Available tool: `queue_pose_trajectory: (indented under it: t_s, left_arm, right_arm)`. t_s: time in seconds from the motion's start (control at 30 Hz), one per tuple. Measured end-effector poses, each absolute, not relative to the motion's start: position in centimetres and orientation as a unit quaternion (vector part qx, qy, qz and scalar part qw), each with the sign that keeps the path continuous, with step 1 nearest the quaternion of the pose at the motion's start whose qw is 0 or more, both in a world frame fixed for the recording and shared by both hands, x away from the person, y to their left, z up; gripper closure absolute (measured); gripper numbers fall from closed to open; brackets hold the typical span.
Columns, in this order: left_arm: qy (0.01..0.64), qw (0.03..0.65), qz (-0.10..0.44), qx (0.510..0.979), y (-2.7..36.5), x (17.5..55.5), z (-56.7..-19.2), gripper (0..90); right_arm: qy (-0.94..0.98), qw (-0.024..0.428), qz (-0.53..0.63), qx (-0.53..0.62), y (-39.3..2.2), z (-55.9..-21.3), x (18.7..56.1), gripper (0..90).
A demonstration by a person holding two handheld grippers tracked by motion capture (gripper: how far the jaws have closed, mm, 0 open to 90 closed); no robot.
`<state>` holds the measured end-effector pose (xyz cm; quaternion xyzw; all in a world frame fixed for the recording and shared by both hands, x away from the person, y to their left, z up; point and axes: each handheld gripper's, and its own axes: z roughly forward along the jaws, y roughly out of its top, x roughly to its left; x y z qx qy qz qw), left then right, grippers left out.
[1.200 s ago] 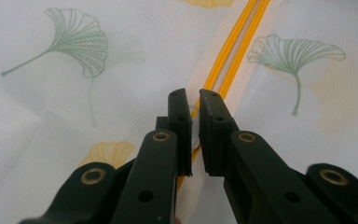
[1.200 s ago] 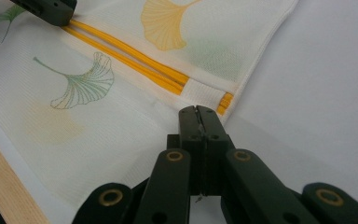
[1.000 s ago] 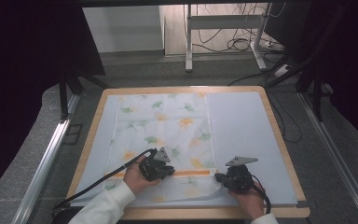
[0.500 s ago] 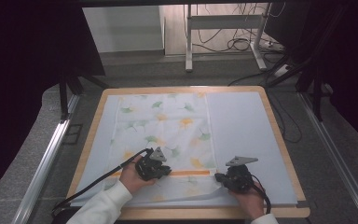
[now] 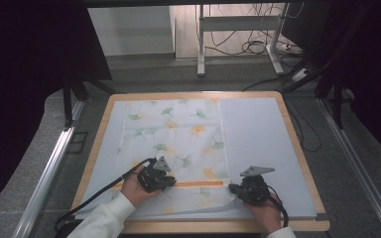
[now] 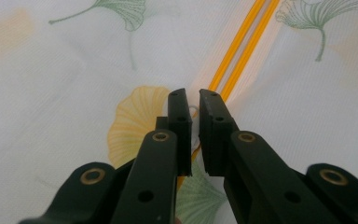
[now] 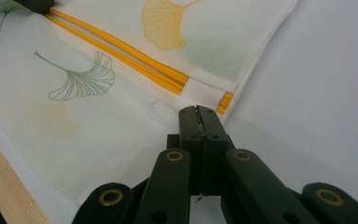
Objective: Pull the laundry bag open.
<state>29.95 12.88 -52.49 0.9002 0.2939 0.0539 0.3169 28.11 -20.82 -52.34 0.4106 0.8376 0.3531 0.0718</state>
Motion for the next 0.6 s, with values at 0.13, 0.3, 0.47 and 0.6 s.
queue_pose_trajectory:
  t_s: [0.13,0.3,0.47,0.6]
  left_arm:
    - [0.297,0.314,0.056,0.900,13.5,29.8,-52.5,84.5]
    - [0.298,0.313,0.059,0.900,13.9,29.6,-52.5,84.5]
    - [0.299,0.311,0.060,0.900,14.2,29.5,-52.5,84.5]
    - [0.304,0.308,0.060,0.899,14.8,29.5,-52.5,84.5]
  right_arm:
    - [0.838,0.072,0.353,0.410,-20.8,-52.3,28.1,89.4]
    - [0.838,0.072,0.353,0.410,-20.8,-52.3,28.1,89.4]
    - [0.838,0.072,0.353,0.410,-20.8,-52.3,28.1,89.4]
    - [0.838,0.072,0.353,0.410,-20.8,-52.3,28.1,89.4]
